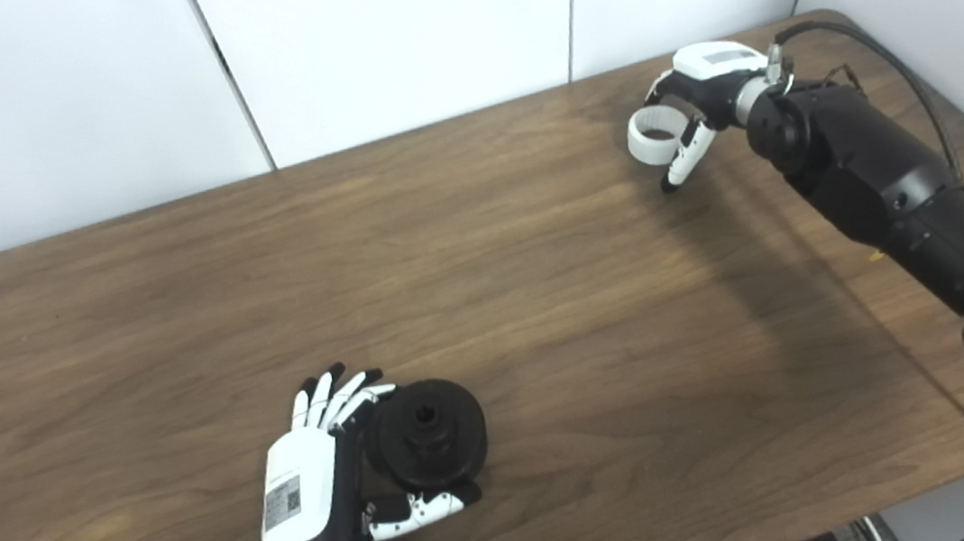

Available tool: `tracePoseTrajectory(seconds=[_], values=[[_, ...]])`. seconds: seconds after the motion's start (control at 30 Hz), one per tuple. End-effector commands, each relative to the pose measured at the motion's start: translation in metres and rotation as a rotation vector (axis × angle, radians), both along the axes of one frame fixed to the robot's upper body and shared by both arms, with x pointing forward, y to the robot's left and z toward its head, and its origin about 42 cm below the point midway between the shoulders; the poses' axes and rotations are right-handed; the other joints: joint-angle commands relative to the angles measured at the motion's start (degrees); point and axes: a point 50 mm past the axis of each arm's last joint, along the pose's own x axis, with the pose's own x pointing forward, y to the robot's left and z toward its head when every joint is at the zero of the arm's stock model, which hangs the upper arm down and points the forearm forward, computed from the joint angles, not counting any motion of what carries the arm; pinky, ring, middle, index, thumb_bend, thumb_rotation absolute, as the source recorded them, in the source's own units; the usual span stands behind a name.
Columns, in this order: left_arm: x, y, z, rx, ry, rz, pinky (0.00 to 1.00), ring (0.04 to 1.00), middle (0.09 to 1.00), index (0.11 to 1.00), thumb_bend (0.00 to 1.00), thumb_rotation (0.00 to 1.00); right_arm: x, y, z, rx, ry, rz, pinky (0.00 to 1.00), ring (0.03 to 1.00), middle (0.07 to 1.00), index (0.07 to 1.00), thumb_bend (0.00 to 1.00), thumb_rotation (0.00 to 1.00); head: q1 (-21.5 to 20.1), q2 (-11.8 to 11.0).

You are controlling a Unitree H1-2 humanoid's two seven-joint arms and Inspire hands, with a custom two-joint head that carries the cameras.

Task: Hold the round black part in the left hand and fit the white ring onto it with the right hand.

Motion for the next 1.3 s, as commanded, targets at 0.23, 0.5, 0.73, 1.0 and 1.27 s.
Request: tracePoseTrajectory(seconds=[0.23,0.5,0.73,1.0,1.27], values=[[-0.014,-0.002,-0.016,0.032,0.093,-0.004,1.00,0.964,0.852,0.486,0.52,0.06,0.008,-0.006,0.029,-0.032,-0.086,0.004,0.94,0.963,0.895,0.686,0.79,0.18,0.1,0.1],[-0.012,-0.005,-0.015,0.036,0.096,-0.003,1.00,0.968,0.854,0.486,0.52,0.06,0.009,-0.006,0.028,-0.021,-0.083,0.017,0.94,0.951,0.866,0.525,0.58,0.15,0.5,0.2],[-0.010,-0.008,-0.015,0.037,0.092,0.000,1.00,0.959,0.851,0.486,0.52,0.06,0.007,-0.008,0.026,-0.001,-0.093,0.029,0.89,0.923,0.838,0.487,0.52,0.13,0.6,0.2],[-0.009,-0.011,-0.014,0.027,0.088,-0.001,1.00,0.958,0.848,0.485,0.52,0.06,0.004,-0.011,0.026,0.014,-0.100,0.046,0.91,0.922,0.827,0.487,0.52,0.13,0.8,0.2],[-0.009,-0.015,-0.013,0.024,0.084,-0.009,1.00,0.962,0.848,0.485,0.52,0.06,-0.012,0.004,0.048,0.013,-0.153,0.174,0.93,0.931,0.821,0.486,0.52,0.13,2.4,0.8]])
